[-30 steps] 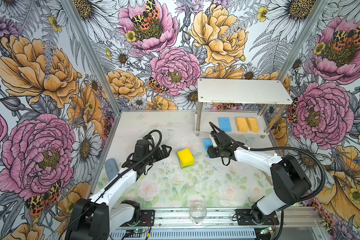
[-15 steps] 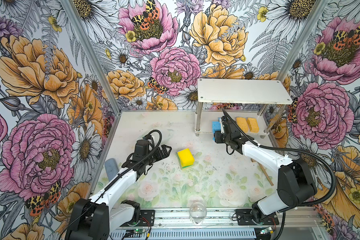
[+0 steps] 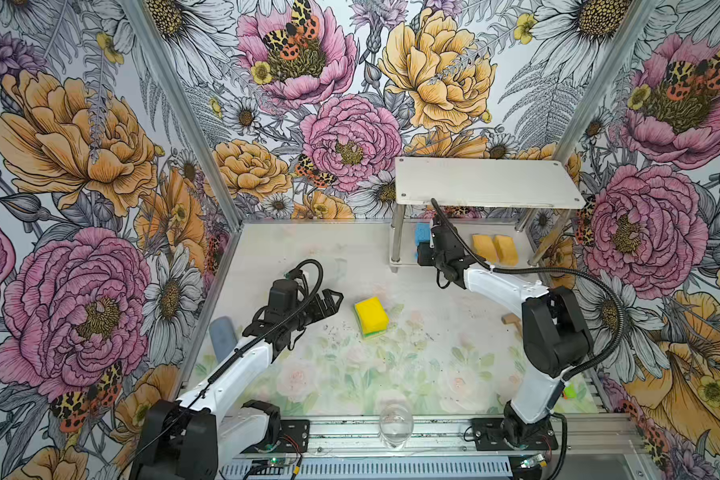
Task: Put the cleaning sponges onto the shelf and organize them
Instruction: 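Lift the second blue sponge with the right gripper and carry it over the shelf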
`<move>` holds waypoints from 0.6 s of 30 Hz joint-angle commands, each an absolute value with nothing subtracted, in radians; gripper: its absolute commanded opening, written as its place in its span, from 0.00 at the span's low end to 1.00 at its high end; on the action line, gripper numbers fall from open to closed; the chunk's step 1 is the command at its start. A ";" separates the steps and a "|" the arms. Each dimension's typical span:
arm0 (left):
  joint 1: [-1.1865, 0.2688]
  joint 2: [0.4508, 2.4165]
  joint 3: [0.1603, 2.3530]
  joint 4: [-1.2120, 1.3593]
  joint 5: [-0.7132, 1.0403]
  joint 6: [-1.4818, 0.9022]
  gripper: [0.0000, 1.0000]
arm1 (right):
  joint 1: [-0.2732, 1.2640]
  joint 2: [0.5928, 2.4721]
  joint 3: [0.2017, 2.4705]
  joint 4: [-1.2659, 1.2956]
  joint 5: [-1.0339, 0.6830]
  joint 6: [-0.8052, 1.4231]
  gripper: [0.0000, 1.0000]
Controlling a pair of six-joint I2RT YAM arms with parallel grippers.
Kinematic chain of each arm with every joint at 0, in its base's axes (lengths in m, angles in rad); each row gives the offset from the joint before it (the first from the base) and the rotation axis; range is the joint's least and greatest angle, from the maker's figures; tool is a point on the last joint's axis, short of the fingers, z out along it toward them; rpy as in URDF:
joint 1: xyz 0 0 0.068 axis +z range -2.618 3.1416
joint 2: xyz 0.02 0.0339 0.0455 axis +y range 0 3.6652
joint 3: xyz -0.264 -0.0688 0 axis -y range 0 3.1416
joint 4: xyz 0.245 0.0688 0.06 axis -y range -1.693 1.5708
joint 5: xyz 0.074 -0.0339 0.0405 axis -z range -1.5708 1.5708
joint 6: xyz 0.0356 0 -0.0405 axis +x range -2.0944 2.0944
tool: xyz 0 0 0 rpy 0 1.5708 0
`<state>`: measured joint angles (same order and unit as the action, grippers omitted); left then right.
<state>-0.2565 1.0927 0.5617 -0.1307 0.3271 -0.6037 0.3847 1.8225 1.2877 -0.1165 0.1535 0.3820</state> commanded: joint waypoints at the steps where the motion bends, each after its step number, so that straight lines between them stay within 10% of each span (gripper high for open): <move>1: -0.244 1.071 0.552 -0.129 0.343 -0.600 0.99 | 0.379 1.858 1.338 -0.076 0.189 0.404 0.53; 18: -0.245 1.081 0.551 -0.122 0.343 -0.600 0.99 | 0.374 1.973 1.414 -0.090 0.183 0.377 0.56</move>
